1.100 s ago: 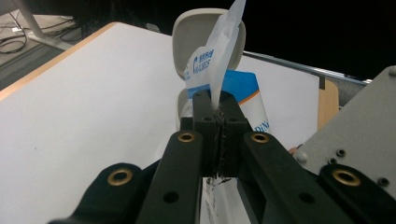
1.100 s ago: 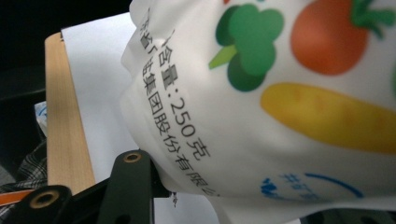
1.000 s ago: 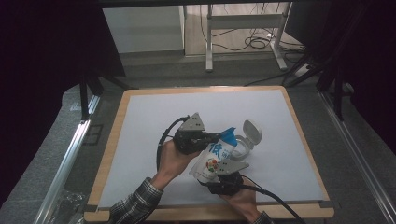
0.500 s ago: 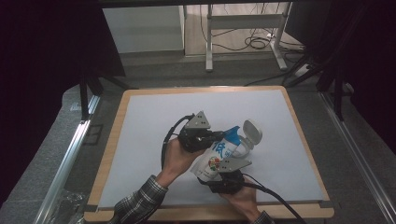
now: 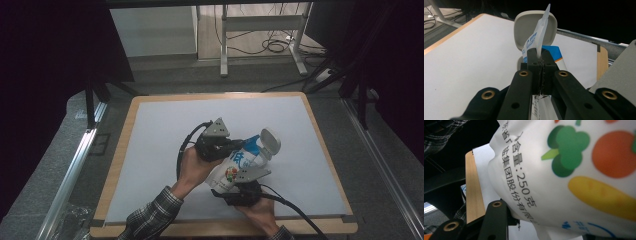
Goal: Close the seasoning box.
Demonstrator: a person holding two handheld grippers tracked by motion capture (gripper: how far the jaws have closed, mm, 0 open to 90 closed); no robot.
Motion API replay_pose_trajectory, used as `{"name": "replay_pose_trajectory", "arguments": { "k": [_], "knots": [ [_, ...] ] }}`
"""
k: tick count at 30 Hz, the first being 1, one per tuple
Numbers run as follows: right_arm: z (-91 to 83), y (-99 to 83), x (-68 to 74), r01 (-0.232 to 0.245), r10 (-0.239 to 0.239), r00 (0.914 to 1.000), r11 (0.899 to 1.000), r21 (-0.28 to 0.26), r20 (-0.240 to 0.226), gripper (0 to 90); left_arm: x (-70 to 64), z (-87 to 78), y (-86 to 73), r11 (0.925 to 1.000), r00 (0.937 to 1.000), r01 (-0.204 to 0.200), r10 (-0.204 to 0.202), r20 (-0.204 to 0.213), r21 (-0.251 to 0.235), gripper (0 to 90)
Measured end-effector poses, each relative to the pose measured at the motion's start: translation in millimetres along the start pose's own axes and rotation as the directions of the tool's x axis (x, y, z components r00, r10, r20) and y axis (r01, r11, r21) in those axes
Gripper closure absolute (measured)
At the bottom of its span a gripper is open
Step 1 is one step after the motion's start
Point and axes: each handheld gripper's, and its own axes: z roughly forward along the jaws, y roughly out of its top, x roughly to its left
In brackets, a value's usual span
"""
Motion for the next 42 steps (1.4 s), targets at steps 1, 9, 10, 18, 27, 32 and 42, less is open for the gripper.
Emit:
{"name": "replay_pose_trajectory", "arguments": {
  "k": [1,9,10,18,27,32,42],
  "knots": [
    [0.1,0.1,-0.1,-0.002,0.002,1.0000,1.000,0.001,-0.002,56.5,0.3,0.6,0.0,1.0000,1.0000,0.002,-0.002,-0.001,0.001,88.5],
    [0.8,1.4,-2.1,-0.022,0.022,0.9995,1.000,-0.001,-0.022,56.7,1.7,3.8,1.6,0.9999,1.0000,0.008,-0.008,-0.005,0.007,88.5],
    [0.6,1.7,-2.7,-0.023,0.023,0.9994,1.000,0.001,-0.026,56.8,1.7,4.2,1.8,0.9999,1.0000,0.008,-0.008,-0.006,0.008,88.6],
    [0.3,4.3,-3.9,-0.034,0.034,0.9986,0.999,0.001,-0.040,57.0,2.4,7.9,4.8,0.9999,0.9999,0.011,-0.011,-0.005,0.012,88.7],
    [0.5,7.2,-4.2,-0.039,0.039,0.9982,0.999,-0.001,-0.045,57.3,2.8,10.9,6.9,0.9998,0.9999,0.013,-0.013,-0.006,0.016,88.8],
    [0.5,8.5,-4.6,-0.044,0.044,0.9978,0.999,0.001,-0.050,57.4,4.2,13.0,7.3,0.9996,0.9998,0.021,-0.021,-0.004,0.018,88.9],
    [-0.9,11.1,-2.8,-0.048,0.048,0.9968,0.999,-0.005,-0.064,57.4,5.5,16.9,10.0,0.9992,0.9997,0.023,-0.023,-0.001,0.033,89.0]
  ]
}}
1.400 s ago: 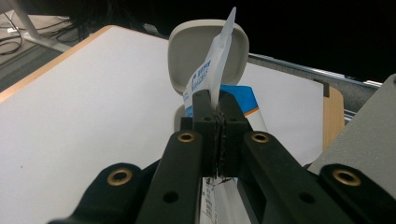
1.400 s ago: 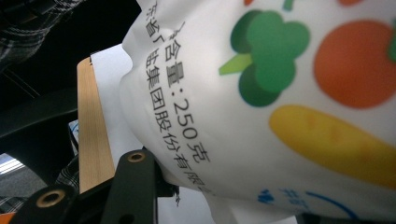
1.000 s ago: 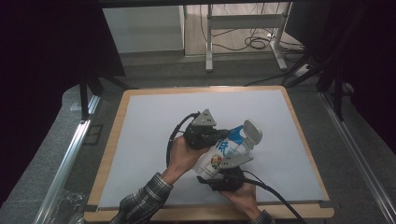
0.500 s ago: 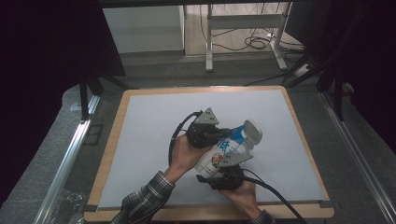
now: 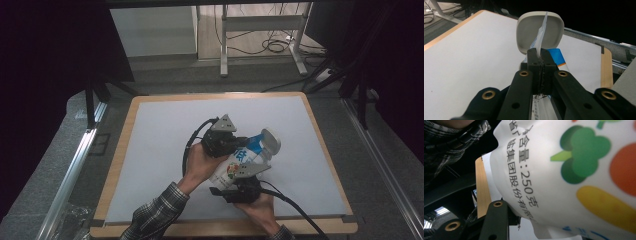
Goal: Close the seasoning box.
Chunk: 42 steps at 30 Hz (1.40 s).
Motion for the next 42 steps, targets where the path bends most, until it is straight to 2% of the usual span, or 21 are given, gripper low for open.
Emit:
{"name": "replay_pose_trajectory", "arguments": {
  "k": [9,28,42],
  "knots": [
    [0.2,0.8,1.7,-0.007,0.007,0.9999,1.000,-0.011,-0.009,57.3,2.6,4.6,0.5,0.9997,0.9997,0.023,-0.023,0.005,0.009,89.1],
    [-3.0,3.6,3.4,-0.039,0.037,0.9985,0.999,-0.034,-0.039,57.2,4.1,9.6,6.8,0.9987,0.9995,0.030,-0.030,0.008,0.041,89.3],
    [-3.0,5.0,4.7,-0.042,0.041,0.9981,0.999,-0.034,-0.046,57.2,5.3,11.0,8.6,0.9979,0.9990,0.043,-0.044,0.003,0.048,89.6]
  ]
}}
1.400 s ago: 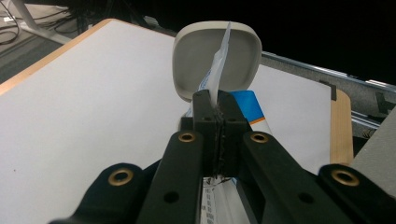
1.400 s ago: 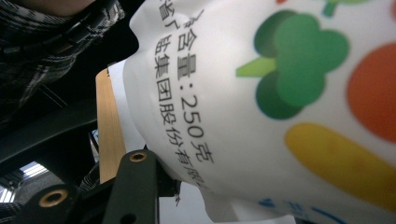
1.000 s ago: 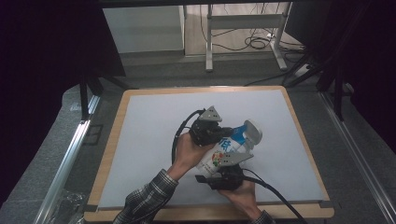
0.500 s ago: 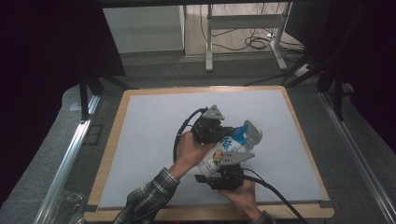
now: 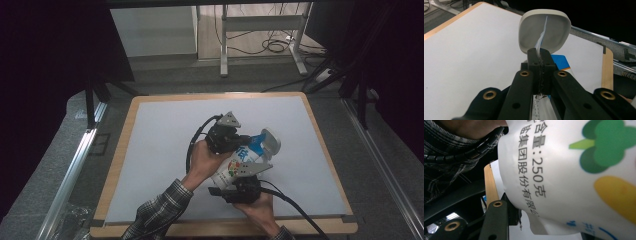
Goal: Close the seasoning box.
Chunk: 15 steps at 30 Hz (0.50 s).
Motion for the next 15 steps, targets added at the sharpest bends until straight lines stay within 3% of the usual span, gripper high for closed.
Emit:
{"name": "replay_pose_trajectory", "arguments": {
  "k": [15],
  "knots": [
    [-0.7,2.4,2.4,0.002,-0.002,1.0000,1.000,-0.001,-0.006,57.3,2.9,1.8,5.1,0.9992,0.9999,0.014,-0.015,0.004,0.037,89.7]
  ]
}}
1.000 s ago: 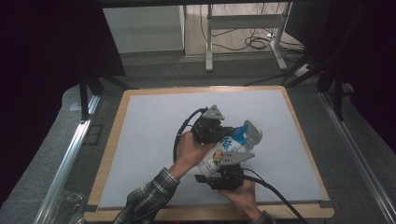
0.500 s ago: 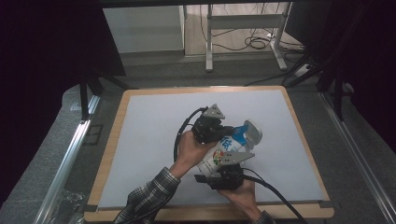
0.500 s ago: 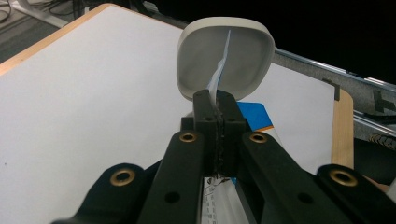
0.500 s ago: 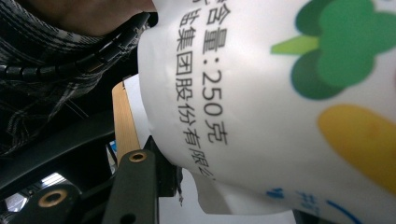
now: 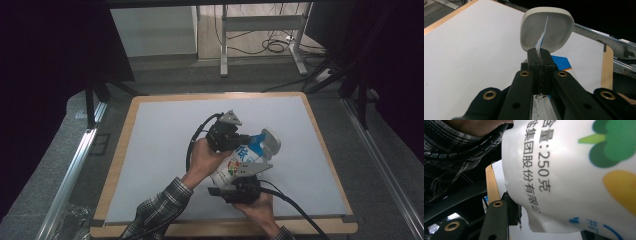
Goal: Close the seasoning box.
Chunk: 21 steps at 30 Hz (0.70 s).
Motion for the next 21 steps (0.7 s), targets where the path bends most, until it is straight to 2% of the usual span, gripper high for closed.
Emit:
{"name": "replay_pose_trajectory", "arguments": {
  "k": [21],
  "knots": [
    [0.1,1.9,2.5,-0.008,0.008,0.9999,1.000,-0.015,-0.015,57.2,-1.1,0.9,8.2,0.9986,0.9999,-0.007,0.008,-0.013,0.052,89.8]
  ]
}}
